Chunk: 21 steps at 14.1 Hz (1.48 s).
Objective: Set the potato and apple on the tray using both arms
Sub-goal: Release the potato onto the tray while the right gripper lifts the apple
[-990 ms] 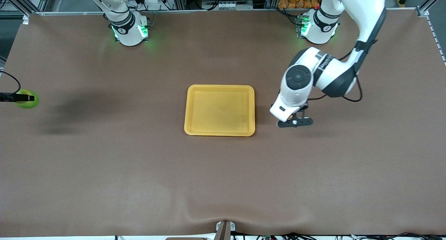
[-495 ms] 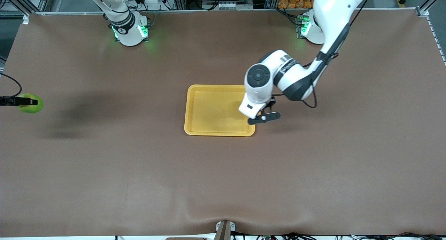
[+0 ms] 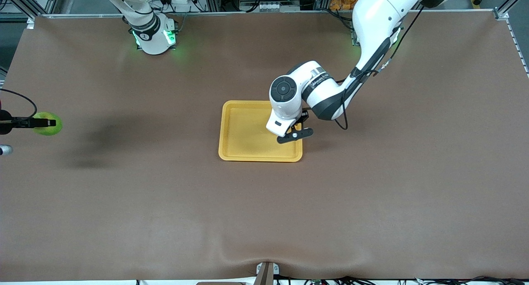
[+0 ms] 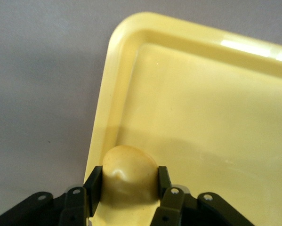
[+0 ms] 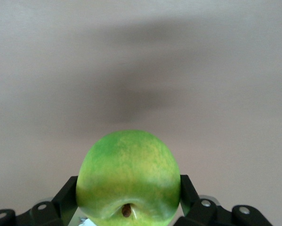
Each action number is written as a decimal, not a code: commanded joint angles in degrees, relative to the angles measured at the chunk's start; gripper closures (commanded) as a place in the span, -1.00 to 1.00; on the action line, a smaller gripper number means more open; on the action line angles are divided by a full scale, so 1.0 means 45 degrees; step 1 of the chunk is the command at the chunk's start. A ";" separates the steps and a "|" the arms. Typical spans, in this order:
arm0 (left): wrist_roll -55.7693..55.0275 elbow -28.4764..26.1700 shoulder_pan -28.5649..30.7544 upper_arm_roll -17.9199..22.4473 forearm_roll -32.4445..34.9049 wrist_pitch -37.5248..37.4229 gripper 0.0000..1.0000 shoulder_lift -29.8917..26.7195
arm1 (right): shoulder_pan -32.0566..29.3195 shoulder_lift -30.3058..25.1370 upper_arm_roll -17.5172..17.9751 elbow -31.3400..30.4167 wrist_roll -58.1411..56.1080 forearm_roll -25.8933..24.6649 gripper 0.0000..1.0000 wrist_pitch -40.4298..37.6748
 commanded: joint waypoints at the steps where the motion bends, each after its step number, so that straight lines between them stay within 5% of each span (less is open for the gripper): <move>1: -0.0283 0.0397 -0.0197 0.0099 0.0737 -0.0194 1.00 0.0442 | 0.0455 -0.0467 -0.0102 -0.0118 0.0307 0.0738 1.00 -0.0388; 6: -0.0146 0.0436 -0.0197 0.0099 0.1090 -0.0038 0.99 0.0872 | 0.1859 -0.0895 -0.0121 -0.0157 0.2664 0.0760 1.00 -0.0876; 11: -0.0048 0.0768 -0.0138 0.0157 0.1188 0.0508 0.77 0.1302 | 0.2954 -0.1521 -0.0102 -0.0371 0.3332 0.0837 1.00 -0.0857; 13: -0.0048 0.0904 -0.0197 0.0450 0.1168 0.0529 0.43 0.1361 | 0.3441 -0.1813 -0.0102 -0.0547 0.3937 0.0837 1.00 -0.0857; 14: -0.0029 0.0924 -0.0197 0.0470 0.1168 0.0529 -0.03 0.1400 | 0.3637 -0.1950 -0.0102 -0.0683 0.4134 0.0837 1.00 -0.0857; 15: -0.0029 0.0924 -0.0178 0.0470 0.1188 0.0509 -0.75 0.1400 | 0.3832 -0.2106 -0.0102 -0.0762 0.4290 0.0837 1.00 -0.0799; 16: -0.0009 0.0924 -0.0158 0.0470 0.1207 0.0509 -1.00 0.1381 | 0.4163 -0.2185 -0.0102 -0.0763 0.4620 0.0837 1.00 -0.0798; 21: 0.0185 0.1606 0.0542 0.0470 0.1188 0.0257 -1.00 0.0758 | 0.5141 -0.2712 -0.0102 -0.1268 0.6007 0.1208 1.00 -0.0605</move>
